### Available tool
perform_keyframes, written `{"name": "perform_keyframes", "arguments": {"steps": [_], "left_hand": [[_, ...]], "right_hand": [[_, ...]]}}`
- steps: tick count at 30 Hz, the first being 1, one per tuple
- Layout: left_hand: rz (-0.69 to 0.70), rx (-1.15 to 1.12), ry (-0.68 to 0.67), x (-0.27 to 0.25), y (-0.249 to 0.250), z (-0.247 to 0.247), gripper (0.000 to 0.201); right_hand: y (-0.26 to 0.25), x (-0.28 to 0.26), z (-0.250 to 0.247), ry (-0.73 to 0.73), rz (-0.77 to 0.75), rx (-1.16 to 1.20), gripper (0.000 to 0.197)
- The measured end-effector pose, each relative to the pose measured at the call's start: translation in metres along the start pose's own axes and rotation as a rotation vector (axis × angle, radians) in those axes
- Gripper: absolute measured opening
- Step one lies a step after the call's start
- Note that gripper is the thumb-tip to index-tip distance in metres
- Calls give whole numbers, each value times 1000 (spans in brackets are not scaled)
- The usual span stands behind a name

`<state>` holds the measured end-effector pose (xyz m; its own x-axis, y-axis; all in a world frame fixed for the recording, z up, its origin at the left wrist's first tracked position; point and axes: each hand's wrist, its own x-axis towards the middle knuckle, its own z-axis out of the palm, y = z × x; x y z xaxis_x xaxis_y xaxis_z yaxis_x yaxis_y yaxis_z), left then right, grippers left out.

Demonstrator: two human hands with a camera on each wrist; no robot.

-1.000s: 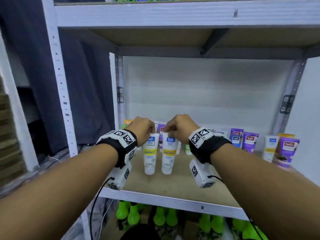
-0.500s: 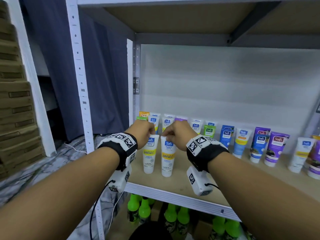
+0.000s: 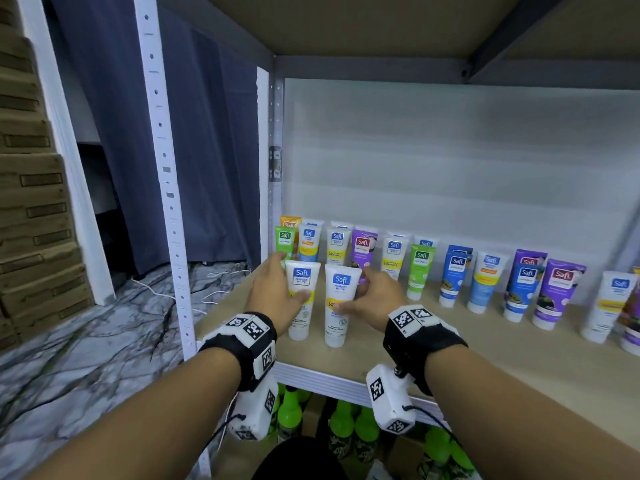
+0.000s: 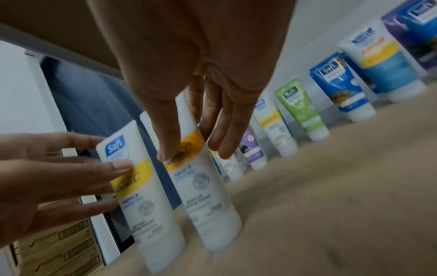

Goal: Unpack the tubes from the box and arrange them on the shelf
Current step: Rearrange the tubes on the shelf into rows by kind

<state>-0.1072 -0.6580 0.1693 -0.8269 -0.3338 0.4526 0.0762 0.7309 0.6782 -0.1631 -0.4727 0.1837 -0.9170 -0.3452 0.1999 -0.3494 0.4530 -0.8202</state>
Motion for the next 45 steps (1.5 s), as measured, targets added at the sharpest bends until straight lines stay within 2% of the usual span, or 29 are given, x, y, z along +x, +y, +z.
{"name": "perform_keyframes", "arguments": {"steps": [2, 6, 15, 24, 33, 45], "left_hand": [[-69, 22, -18, -4, -7, 7, 63], [-111, 106, -71, -7, -16, 16, 55], [-128, 132, -59, 3, -31, 15, 47], [-223, 186, -27, 32, -48, 3, 47], [-328, 268, -74, 71, -55, 3, 56], [-377, 309, -94, 97, -61, 8, 64]], "right_hand": [[11, -4, 9, -22, 25, 39, 48], [22, -7, 21, 11, 38, 20, 31], [19, 8, 36, 13, 3, 5, 36], [7, 28, 57, 2, -14, -59, 31], [7, 48, 64, -11, 18, -88, 36], [10, 54, 62, -52, 2, -113, 43]]}}
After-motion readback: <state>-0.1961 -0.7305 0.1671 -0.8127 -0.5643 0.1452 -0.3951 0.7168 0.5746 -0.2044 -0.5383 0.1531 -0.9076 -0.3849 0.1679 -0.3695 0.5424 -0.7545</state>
